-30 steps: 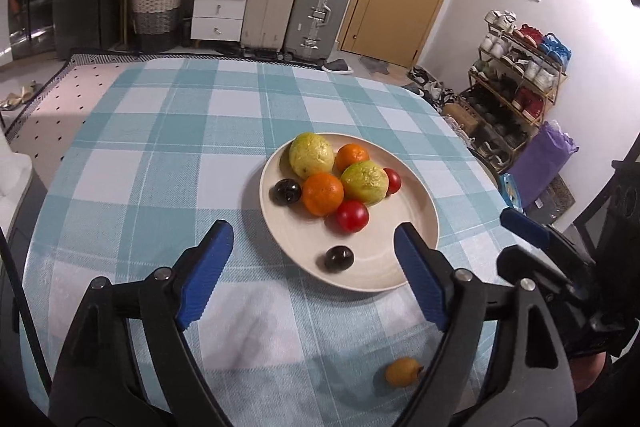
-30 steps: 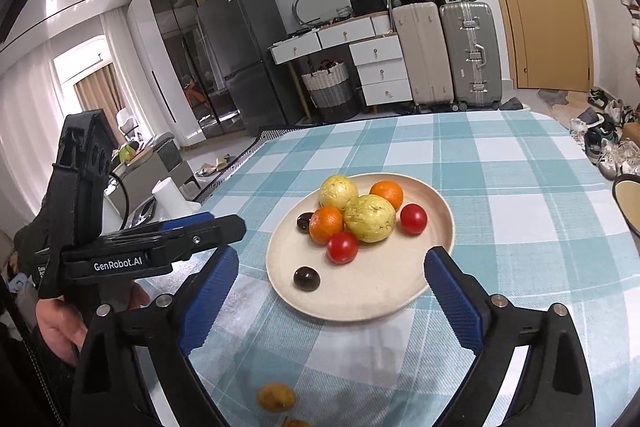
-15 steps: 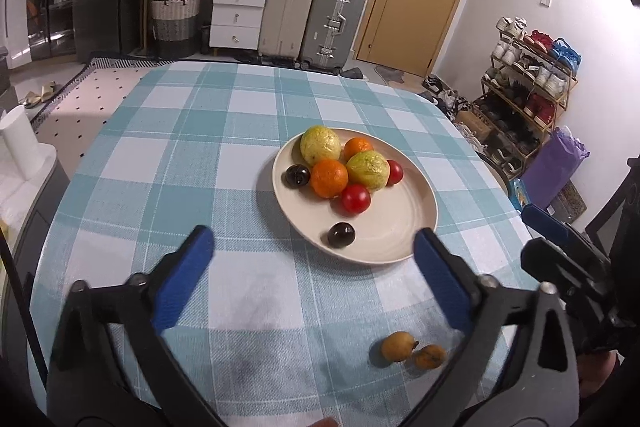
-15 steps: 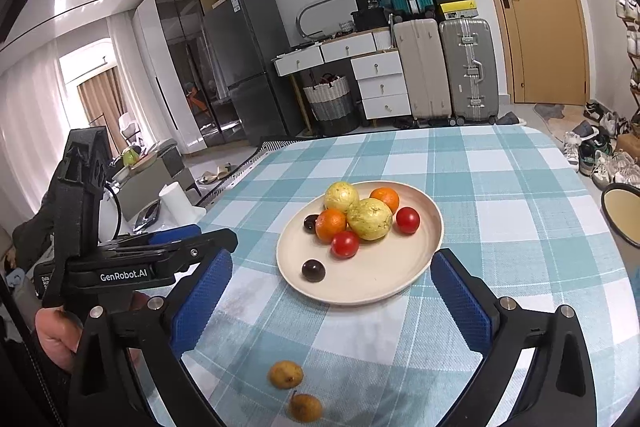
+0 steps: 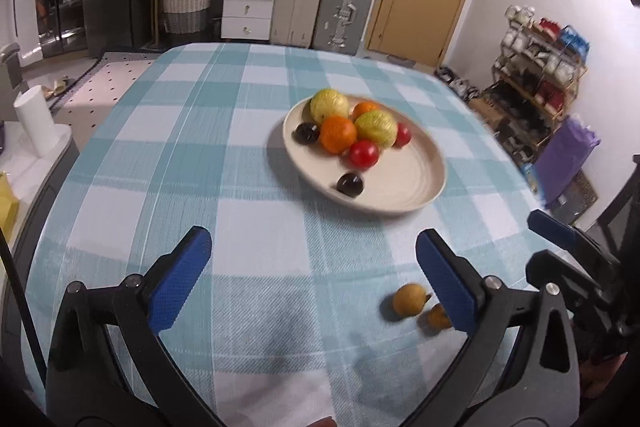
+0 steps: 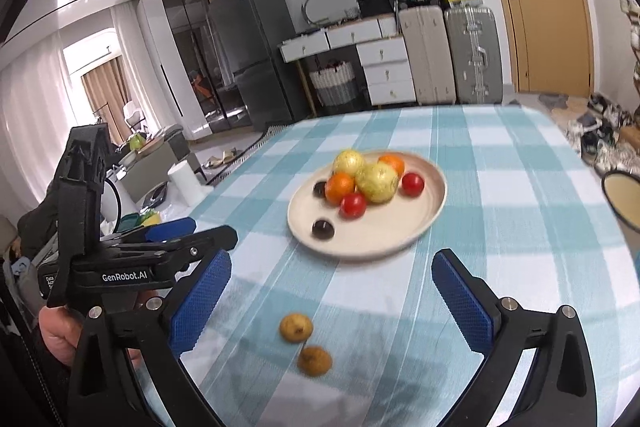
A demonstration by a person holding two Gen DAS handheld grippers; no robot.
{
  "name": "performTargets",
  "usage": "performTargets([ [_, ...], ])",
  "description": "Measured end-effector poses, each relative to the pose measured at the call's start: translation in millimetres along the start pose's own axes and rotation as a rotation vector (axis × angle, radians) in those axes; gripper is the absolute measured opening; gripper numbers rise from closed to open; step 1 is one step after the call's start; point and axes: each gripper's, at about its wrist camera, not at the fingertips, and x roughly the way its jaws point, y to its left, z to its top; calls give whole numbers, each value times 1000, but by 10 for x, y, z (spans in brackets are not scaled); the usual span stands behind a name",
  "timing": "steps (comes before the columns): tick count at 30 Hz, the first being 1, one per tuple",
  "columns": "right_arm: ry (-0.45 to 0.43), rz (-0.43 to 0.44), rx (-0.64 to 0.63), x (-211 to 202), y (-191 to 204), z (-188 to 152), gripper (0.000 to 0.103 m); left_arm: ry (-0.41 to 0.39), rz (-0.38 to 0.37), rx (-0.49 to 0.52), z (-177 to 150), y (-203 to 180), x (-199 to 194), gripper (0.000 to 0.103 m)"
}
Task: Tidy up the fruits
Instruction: 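Withdraw both tools from the plate toward the two brown fruits, then grasp a brown fruit with the right tool while the left tool grasps the other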
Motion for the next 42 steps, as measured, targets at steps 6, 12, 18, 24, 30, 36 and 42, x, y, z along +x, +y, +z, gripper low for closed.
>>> performTargets([
  [6,52,-13,14,42,6,-259,102,25,32,5,-122,-18,53,102],
  [12,115,-5,24,131,-2,-455,102,35,39,16,-174,-51,60,102],
  [18,147,0,2,180,61,-526,87,42,38,9,-196,-39,71,102],
  [24,197,9,-15,271,109,-591,45,54,38,2,-222,-1,87,102],
  [30,231,6,-32,332,152,-635,31,63,36,-6,-233,30,115,102],
  [36,238,13,-41,343,164,-649,24,77,34,-11,-254,47,156,102],
  [42,233,20,-41,336,171,-660,23,88,27,-9,-259,42,187,102],
])
